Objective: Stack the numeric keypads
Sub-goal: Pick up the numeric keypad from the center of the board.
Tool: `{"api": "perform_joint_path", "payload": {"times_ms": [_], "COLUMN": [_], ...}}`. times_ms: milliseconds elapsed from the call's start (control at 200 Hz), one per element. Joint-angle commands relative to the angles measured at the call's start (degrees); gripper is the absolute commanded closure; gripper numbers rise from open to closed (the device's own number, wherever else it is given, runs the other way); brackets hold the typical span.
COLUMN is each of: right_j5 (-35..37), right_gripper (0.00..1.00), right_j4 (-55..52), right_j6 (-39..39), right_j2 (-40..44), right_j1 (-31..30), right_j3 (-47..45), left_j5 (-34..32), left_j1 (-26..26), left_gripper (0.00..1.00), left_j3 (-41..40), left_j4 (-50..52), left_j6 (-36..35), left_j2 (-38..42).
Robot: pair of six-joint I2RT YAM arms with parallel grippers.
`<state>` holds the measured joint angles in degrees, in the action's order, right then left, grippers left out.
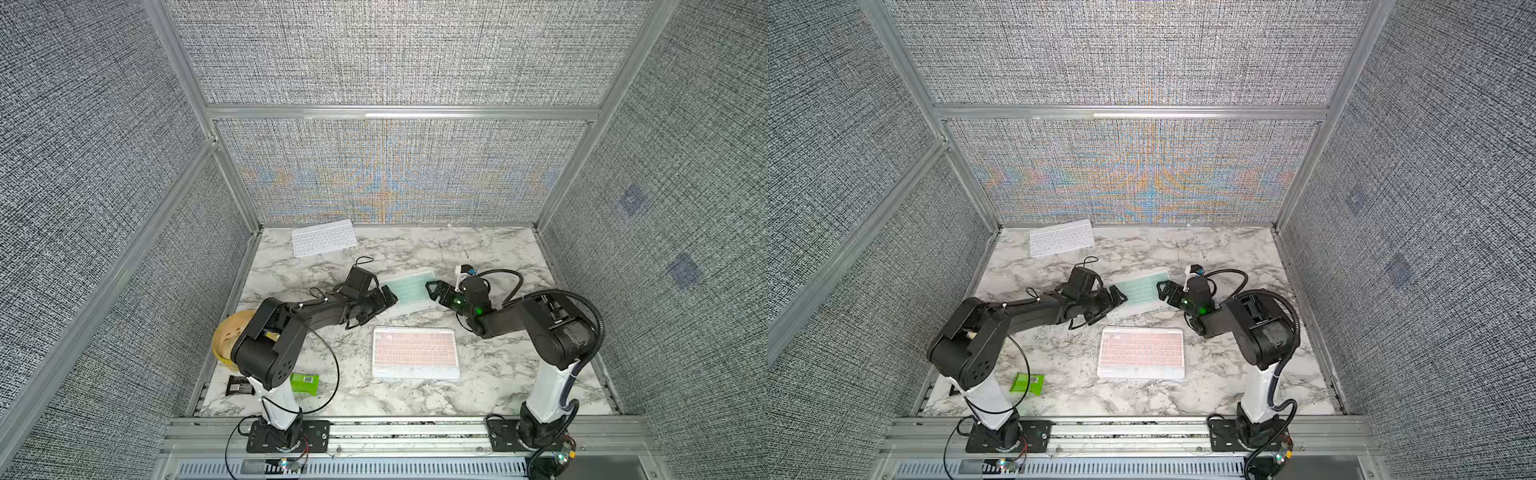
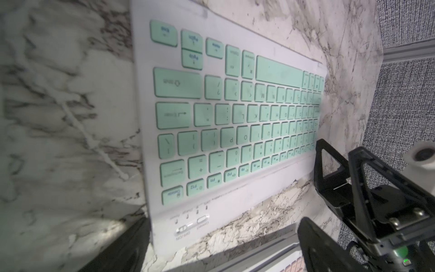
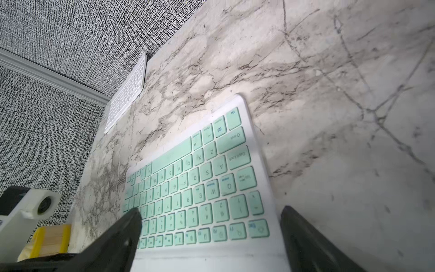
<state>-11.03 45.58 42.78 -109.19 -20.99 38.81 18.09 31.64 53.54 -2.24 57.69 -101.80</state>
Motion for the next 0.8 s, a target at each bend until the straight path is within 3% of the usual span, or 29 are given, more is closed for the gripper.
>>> {"api": "perform_joint_path", "payload": {"times_ms": [0,385,795], "right_j5": [-9.1,-10.2,-11.1], "right_gripper": [0.06,0.06,0.06], "right_j4": [-27.7,-24.9,-21.4], "right_j6": [6.7,8.3,10.2], "right_j2": [-2.1,-2.7,-4.7], "right_j1": [-1.5,-2.1,-2.8], "right_j3": [-2.2,-3.1,-3.5], "left_j5": [10.5,15.2,16.3], "left_j1": [0.4,0.3,0.4], "left_gripper": [0.02,0.02,0.02], "left_j3": [1.3,-0.7,-0.5], "left_j4": [-13.6,-29.9,-32.0], "left_j6": [3.5,13.1,14.7], "left_j2": [-1.1,-3.6,-3.2]}}
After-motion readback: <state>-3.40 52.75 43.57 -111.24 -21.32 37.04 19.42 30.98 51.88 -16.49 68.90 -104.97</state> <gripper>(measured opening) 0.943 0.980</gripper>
